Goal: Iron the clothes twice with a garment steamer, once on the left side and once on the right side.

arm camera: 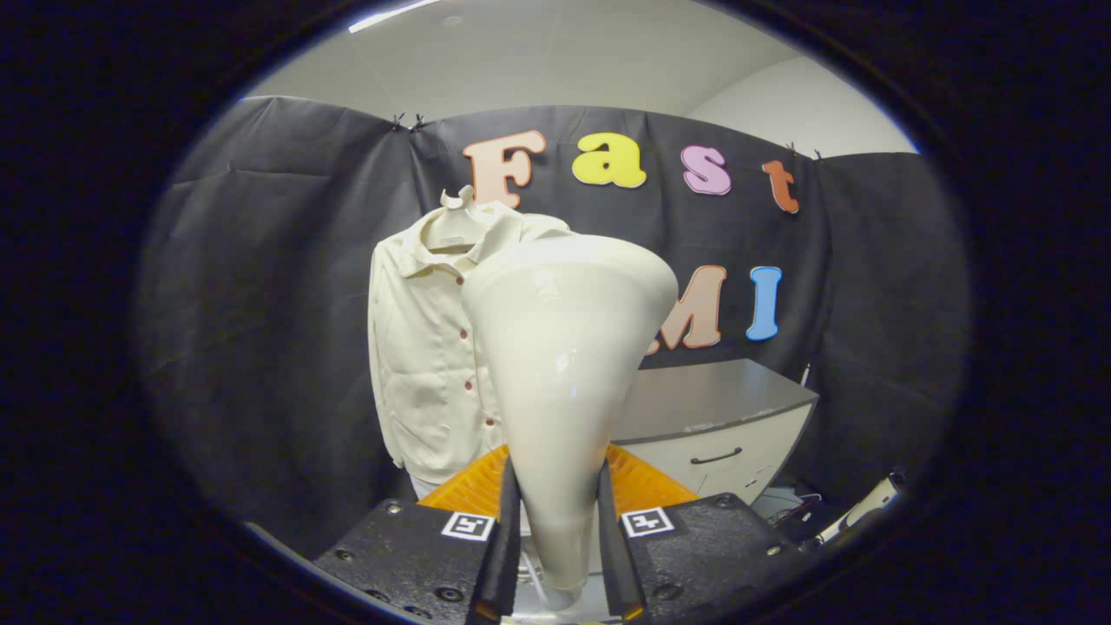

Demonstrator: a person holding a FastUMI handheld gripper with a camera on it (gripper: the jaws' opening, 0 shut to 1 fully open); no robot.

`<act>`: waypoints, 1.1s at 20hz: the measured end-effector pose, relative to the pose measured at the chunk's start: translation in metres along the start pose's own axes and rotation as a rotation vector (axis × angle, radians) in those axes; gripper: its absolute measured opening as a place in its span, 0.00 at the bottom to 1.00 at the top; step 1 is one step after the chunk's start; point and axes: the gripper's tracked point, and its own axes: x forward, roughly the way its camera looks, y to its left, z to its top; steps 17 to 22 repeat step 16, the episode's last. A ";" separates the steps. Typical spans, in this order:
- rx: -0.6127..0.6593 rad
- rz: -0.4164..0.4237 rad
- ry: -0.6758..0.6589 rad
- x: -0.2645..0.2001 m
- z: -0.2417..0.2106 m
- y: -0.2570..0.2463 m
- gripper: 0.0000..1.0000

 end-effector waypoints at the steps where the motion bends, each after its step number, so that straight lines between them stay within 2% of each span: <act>1: -0.002 0.006 0.016 0.003 -0.010 -0.007 0.39; 6: -0.022 0.085 0.067 0.017 -0.032 -0.029 0.39; 15: 0.003 0.223 0.050 0.035 -0.020 -0.041 0.39; 22: 0.002 0.230 0.054 0.037 -0.018 -0.046 0.39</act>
